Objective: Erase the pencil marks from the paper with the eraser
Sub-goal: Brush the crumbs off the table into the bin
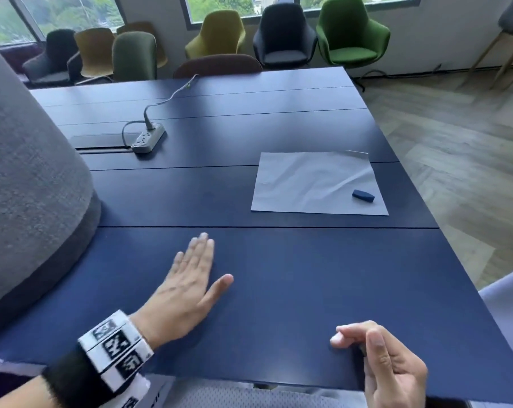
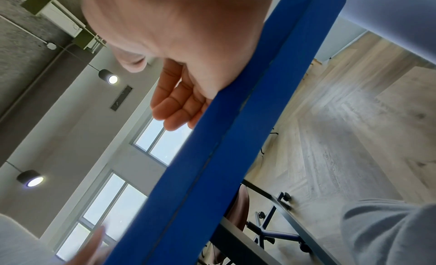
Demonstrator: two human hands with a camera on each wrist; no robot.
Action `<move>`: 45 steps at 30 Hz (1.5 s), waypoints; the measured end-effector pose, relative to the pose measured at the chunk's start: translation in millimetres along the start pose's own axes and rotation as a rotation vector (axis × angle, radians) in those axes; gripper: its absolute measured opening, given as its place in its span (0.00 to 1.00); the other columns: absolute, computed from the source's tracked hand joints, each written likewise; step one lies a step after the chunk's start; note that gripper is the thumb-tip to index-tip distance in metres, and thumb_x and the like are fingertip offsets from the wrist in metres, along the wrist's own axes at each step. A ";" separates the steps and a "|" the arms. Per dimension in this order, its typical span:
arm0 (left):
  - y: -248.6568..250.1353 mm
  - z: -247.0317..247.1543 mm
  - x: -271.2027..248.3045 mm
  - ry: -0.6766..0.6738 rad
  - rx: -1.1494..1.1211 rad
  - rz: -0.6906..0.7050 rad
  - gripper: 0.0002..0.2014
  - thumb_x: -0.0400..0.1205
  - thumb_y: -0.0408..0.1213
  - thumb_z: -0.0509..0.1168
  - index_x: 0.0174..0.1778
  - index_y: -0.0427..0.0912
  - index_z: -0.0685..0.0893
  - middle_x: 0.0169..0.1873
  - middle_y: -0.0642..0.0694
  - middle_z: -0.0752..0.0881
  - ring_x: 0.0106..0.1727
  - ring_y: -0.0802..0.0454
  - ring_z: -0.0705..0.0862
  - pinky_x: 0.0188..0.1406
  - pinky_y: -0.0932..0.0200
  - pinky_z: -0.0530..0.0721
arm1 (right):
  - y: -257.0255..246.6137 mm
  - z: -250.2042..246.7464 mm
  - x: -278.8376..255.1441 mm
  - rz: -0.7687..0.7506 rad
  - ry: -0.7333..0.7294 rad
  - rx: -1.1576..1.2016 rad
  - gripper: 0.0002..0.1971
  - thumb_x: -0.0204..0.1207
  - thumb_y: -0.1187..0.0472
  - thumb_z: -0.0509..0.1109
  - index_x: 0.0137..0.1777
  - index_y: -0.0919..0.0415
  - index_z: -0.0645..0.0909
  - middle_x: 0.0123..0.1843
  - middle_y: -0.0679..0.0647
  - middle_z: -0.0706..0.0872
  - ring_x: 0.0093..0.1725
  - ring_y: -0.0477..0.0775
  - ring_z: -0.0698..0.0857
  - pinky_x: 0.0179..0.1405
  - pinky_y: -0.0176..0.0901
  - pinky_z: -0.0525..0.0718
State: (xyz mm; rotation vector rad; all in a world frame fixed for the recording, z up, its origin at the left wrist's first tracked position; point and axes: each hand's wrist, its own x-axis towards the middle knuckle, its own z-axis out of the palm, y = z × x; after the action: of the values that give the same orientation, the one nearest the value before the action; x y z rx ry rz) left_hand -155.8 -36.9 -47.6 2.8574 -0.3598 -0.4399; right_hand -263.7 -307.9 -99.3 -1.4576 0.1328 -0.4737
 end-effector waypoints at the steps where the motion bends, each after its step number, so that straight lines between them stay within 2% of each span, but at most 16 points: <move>1: -23.5 0.9 -15.1 0.054 -0.037 -0.150 0.54 0.68 0.78 0.26 0.84 0.45 0.32 0.79 0.56 0.26 0.78 0.64 0.23 0.81 0.58 0.29 | -0.7 0.9 0.7 -0.006 0.005 -0.001 0.29 0.71 0.31 0.66 0.40 0.60 0.89 0.31 0.63 0.87 0.32 0.70 0.83 0.36 0.60 0.76; 4: -53.7 14.9 -45.6 0.071 -0.047 -0.476 0.64 0.58 0.81 0.16 0.85 0.41 0.35 0.82 0.50 0.28 0.81 0.57 0.26 0.82 0.49 0.30 | 1.1 1.4 1.7 -0.040 0.023 -0.012 0.23 0.75 0.39 0.66 0.39 0.60 0.89 0.30 0.63 0.86 0.32 0.69 0.84 0.37 0.65 0.78; 7: -27.9 32.0 -40.7 0.034 0.010 -0.518 0.64 0.58 0.77 0.09 0.85 0.38 0.36 0.84 0.43 0.32 0.83 0.51 0.29 0.80 0.44 0.29 | 4.9 -1.1 0.4 -0.043 0.006 -0.038 0.17 0.78 0.57 0.59 0.38 0.60 0.89 0.29 0.63 0.87 0.34 0.68 0.86 0.40 0.68 0.79; 12: 65.9 51.7 4.6 0.055 -0.027 -0.163 0.59 0.59 0.74 0.06 0.82 0.38 0.30 0.81 0.41 0.26 0.79 0.47 0.21 0.77 0.44 0.23 | 6.4 -0.5 -2.6 -0.043 0.002 -0.051 0.17 0.77 0.57 0.58 0.38 0.60 0.89 0.30 0.63 0.87 0.36 0.67 0.86 0.43 0.62 0.79; 17: 132.4 47.8 6.3 -0.182 -0.310 0.211 0.51 0.71 0.74 0.25 0.85 0.43 0.36 0.83 0.50 0.30 0.79 0.62 0.23 0.79 0.57 0.25 | 1.2 3.7 -5.7 -0.067 0.052 -0.008 0.19 0.78 0.60 0.56 0.38 0.61 0.89 0.30 0.63 0.87 0.33 0.67 0.85 0.35 0.51 0.80; 21: 81.9 23.4 -8.6 -0.062 -0.372 -0.021 0.50 0.69 0.72 0.31 0.84 0.45 0.33 0.82 0.51 0.29 0.80 0.60 0.26 0.79 0.60 0.28 | 1.3 3.8 -3.2 -0.067 0.052 0.029 0.20 0.79 0.48 0.62 0.39 0.61 0.89 0.30 0.63 0.87 0.29 0.73 0.81 0.29 0.59 0.75; 24: 14.4 21.2 -16.5 -0.027 -0.121 -0.338 0.56 0.64 0.76 0.18 0.83 0.41 0.30 0.81 0.45 0.25 0.80 0.54 0.24 0.81 0.49 0.29 | 3.4 3.3 -1.6 -0.040 0.048 0.068 0.18 0.80 0.55 0.60 0.40 0.61 0.89 0.30 0.64 0.87 0.33 0.68 0.84 0.38 0.66 0.77; 27: 6.2 42.6 -25.2 -0.017 0.017 -0.432 0.61 0.56 0.75 0.06 0.79 0.35 0.26 0.78 0.41 0.23 0.79 0.49 0.23 0.80 0.42 0.28 | 3.1 2.9 -1.7 -0.009 0.029 0.050 0.26 0.76 0.37 0.64 0.41 0.61 0.89 0.32 0.64 0.87 0.37 0.69 0.85 0.43 0.69 0.79; 30: 51.1 75.2 -19.0 0.105 0.051 -0.299 0.51 0.81 0.70 0.26 0.81 0.26 0.55 0.83 0.29 0.51 0.85 0.38 0.48 0.77 0.35 0.47 | 0.3 3.6 -2.2 0.010 0.021 0.045 0.29 0.74 0.33 0.64 0.41 0.61 0.89 0.32 0.63 0.87 0.37 0.69 0.85 0.42 0.67 0.80; 33: 112.5 94.9 2.3 0.051 0.006 -0.063 0.41 0.88 0.61 0.37 0.75 0.26 0.72 0.77 0.29 0.70 0.80 0.36 0.66 0.71 0.35 0.58 | -0.5 6.1 -4.7 0.025 0.054 0.150 0.26 0.78 0.42 0.64 0.39 0.66 0.88 0.31 0.64 0.86 0.35 0.65 0.85 0.40 0.50 0.82; 35: 150.3 90.8 8.8 0.011 -0.046 0.085 0.42 0.88 0.59 0.30 0.77 0.27 0.71 0.79 0.31 0.67 0.82 0.37 0.63 0.74 0.39 0.55 | -3.3 7.5 -5.6 0.063 0.138 0.294 0.22 0.80 0.53 0.59 0.37 0.68 0.88 0.29 0.66 0.82 0.33 0.61 0.83 0.42 0.42 0.84; 36: 163.4 84.2 10.2 -0.009 -0.106 0.165 0.45 0.85 0.60 0.24 0.81 0.29 0.64 0.83 0.34 0.59 0.85 0.41 0.53 0.78 0.42 0.49 | -3.3 6.8 -4.1 0.075 0.184 0.374 0.21 0.80 0.55 0.60 0.35 0.67 0.88 0.28 0.65 0.80 0.32 0.59 0.83 0.43 0.40 0.85; 37: 173.2 83.9 13.7 0.054 -0.195 0.232 0.47 0.81 0.63 0.20 0.85 0.33 0.54 0.85 0.40 0.48 0.85 0.48 0.41 0.81 0.46 0.40 | -4.6 5.0 -1.8 0.098 0.213 0.459 0.21 0.78 0.51 0.63 0.34 0.66 0.88 0.28 0.64 0.80 0.32 0.57 0.83 0.44 0.40 0.86; 39: 179.4 65.6 15.9 -0.139 -0.664 0.191 0.42 0.79 0.66 0.26 0.87 0.45 0.43 0.83 0.59 0.39 0.81 0.67 0.33 0.81 0.59 0.31 | -8.2 1.7 5.0 0.159 0.219 0.549 0.25 0.69 0.40 0.71 0.34 0.66 0.88 0.27 0.64 0.82 0.32 0.58 0.85 0.43 0.41 0.88; 42: 159.1 37.0 4.3 -0.098 -1.215 0.021 0.42 0.77 0.73 0.38 0.86 0.55 0.51 0.80 0.69 0.50 0.78 0.78 0.47 0.81 0.66 0.42 | -7.4 4.3 6.7 0.042 0.144 0.146 0.12 0.73 0.50 0.69 0.38 0.55 0.90 0.31 0.56 0.89 0.34 0.50 0.86 0.43 0.35 0.85; 45: 114.5 26.5 -11.2 0.163 -1.249 -0.052 0.47 0.68 0.83 0.43 0.82 0.64 0.61 0.78 0.74 0.61 0.78 0.77 0.57 0.82 0.60 0.53 | -8.1 44.7 -7.9 -0.278 -0.176 -0.609 0.15 0.78 0.47 0.63 0.59 0.48 0.85 0.60 0.46 0.88 0.62 0.45 0.83 0.61 0.40 0.76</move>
State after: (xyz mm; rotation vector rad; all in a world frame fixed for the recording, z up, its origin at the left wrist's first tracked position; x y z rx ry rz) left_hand -198.2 -146.8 -39.6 1.6585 0.0470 -0.2734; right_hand -256.2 -264.0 -87.5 -2.1242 -0.0777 -0.5537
